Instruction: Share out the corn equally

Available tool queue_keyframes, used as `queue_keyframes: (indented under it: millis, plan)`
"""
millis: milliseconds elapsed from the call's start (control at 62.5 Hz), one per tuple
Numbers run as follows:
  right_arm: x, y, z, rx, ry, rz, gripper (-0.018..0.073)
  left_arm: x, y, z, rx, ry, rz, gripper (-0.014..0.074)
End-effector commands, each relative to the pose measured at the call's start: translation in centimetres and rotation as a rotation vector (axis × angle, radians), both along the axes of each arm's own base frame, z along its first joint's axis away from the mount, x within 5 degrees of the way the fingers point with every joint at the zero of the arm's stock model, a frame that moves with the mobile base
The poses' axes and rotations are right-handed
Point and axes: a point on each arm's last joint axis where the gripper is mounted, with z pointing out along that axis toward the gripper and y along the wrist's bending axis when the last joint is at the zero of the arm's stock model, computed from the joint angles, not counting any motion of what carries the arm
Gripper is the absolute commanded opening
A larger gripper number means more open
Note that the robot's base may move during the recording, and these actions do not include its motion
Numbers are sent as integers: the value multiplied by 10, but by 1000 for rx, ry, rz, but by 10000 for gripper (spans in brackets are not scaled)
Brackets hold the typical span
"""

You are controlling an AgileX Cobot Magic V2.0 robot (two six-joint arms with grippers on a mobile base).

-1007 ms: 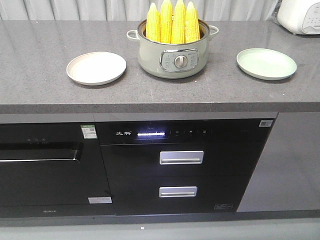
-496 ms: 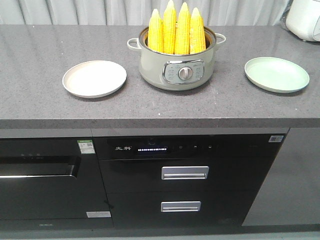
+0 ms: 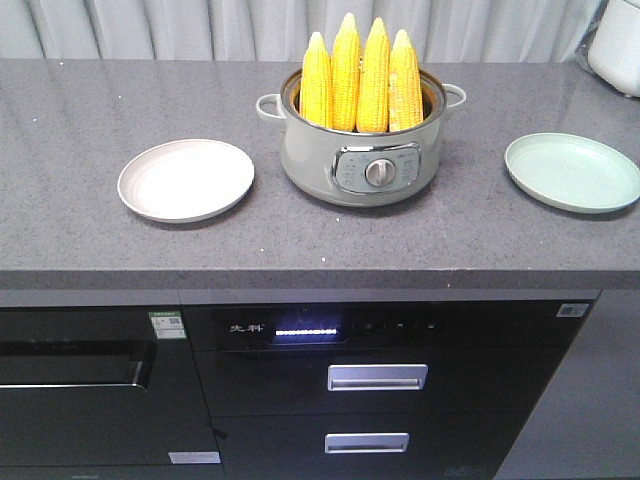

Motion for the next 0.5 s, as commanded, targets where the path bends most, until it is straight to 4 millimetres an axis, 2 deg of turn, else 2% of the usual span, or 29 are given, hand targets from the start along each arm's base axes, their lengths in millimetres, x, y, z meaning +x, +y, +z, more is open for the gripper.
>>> queue_keyframes:
  millis: [0, 480]
  plan:
    - [0, 0, 3, -5, -65, -5, -2, 0, 0, 3, -5, -71, 0, -7]
    - [0, 0, 3, -5, -65, -5, -2, 0, 0, 3, -5, -71, 0, -7]
